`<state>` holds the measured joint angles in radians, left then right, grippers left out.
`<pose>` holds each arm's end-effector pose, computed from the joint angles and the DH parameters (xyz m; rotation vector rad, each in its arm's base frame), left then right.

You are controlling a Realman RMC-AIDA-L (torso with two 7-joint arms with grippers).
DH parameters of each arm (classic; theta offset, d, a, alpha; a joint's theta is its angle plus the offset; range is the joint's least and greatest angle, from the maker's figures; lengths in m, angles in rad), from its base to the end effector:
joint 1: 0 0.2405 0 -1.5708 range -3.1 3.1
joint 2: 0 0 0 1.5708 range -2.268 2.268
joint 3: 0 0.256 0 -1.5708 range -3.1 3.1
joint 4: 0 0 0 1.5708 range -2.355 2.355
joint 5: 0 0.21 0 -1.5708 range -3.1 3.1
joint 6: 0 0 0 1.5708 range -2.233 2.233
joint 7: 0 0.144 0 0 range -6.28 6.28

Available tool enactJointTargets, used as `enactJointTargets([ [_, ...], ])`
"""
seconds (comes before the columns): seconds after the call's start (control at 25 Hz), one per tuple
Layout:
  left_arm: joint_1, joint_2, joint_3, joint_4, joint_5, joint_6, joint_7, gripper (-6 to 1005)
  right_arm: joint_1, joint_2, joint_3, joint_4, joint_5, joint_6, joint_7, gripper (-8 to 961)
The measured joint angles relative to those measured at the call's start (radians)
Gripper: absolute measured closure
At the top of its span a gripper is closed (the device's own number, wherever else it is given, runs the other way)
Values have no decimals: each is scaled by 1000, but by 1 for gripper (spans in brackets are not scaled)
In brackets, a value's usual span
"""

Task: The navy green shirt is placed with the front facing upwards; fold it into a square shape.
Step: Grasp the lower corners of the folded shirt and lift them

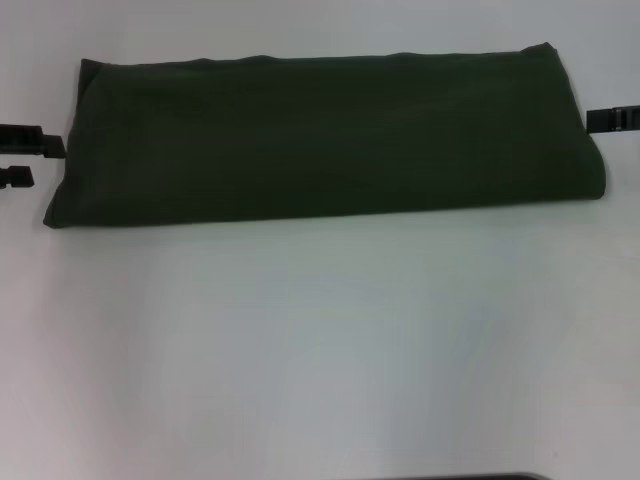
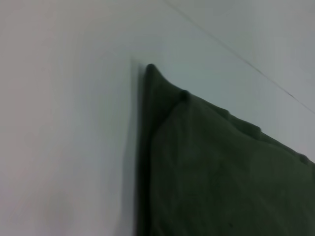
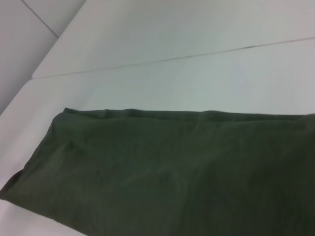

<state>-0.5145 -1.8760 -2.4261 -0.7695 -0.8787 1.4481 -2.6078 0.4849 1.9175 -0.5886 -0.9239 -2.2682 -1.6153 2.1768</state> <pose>-0.3296 0.3517 0.0934 -1.9393 -1.9626 -0.3652 0.3144 0.3363 0.1127 -2.3193 1.4525 0.3629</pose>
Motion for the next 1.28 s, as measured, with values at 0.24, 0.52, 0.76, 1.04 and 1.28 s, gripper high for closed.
enactJointTargets([
  [0.24, -1, -8, 1, 27, 31, -82, -23, 296, 1, 0, -5, 2, -2, -3, 8, 26],
  [0.52, -11, -22, 1, 73, 65, -104, -25, 296, 0, -2, -4, 1, -4, -3, 14, 26],
  [0.76, -24, -34, 9, 79, 77, -114, -43, 297, 8, -2, -6, -2, -4, 2, 14, 26],
  [1.04, -56, -43, 9, 112, 117, -121, -59, 296, 11, -2, -7, -1, -4, 6, 8, 25],
  [1.28, -70, -62, 11, 117, 121, -121, -56, 305, 10, -2, -3, -1, -4, 4, 5, 32],
])
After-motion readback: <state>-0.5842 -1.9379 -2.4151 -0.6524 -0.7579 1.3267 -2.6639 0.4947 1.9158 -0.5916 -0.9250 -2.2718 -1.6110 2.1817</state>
